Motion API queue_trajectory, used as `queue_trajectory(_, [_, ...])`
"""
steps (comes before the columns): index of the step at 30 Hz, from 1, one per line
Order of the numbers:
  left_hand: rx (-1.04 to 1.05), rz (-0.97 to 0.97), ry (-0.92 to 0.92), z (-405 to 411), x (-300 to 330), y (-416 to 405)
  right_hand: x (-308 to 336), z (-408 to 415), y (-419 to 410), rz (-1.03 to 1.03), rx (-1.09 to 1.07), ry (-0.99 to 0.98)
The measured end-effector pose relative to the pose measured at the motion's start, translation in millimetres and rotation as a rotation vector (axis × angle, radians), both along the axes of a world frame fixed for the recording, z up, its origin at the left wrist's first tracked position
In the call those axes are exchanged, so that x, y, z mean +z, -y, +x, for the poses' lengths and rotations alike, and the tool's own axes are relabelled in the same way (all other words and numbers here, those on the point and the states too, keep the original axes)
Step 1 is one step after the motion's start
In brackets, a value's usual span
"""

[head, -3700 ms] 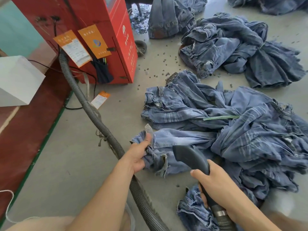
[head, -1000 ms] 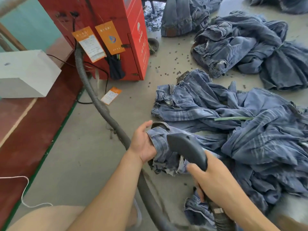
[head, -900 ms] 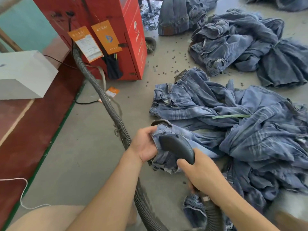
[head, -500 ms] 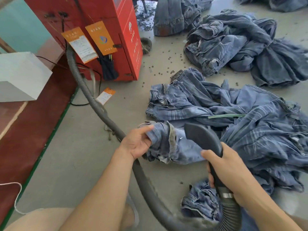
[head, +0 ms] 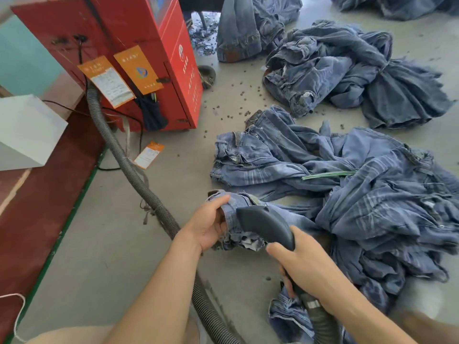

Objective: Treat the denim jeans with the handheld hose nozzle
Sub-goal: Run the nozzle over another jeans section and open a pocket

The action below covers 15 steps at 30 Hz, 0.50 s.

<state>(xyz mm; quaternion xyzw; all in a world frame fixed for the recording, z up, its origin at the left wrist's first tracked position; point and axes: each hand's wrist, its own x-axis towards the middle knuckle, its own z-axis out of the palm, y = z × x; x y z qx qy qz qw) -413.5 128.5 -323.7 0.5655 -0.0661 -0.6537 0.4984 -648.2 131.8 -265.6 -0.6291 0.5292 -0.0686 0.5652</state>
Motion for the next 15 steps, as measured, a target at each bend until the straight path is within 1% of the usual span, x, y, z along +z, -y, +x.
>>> queue_trajectory(2, [-0.002, 0.014, 0.0, 1, 1, -2, -4, 6, 15, -0.006, -0.067, 0.021])
queue_trajectory(4, [-0.028, 0.005, -0.048, -1, 4, -3, -8, 5, 24, 0.047, -0.168, 0.094])
queue_trajectory(7, [-0.082, -0.041, -0.1, -2, 2, -2, -9, 0, 13, 0.082, -0.197, 0.146])
queue_trajectory(11, [-0.065, -0.062, -0.141, -3, -2, -3, -11, 0, 6, 0.083, -0.144, 0.081])
queue_trajectory(13, [-0.111, -0.078, -0.163, -5, -4, -6, -15, 7, 22, 0.079, -0.164, 0.066])
queue_trajectory(15, [-0.171, -0.073, -0.138, -8, -4, -9, -19, 13, 46, 0.029, -0.22, 0.048])
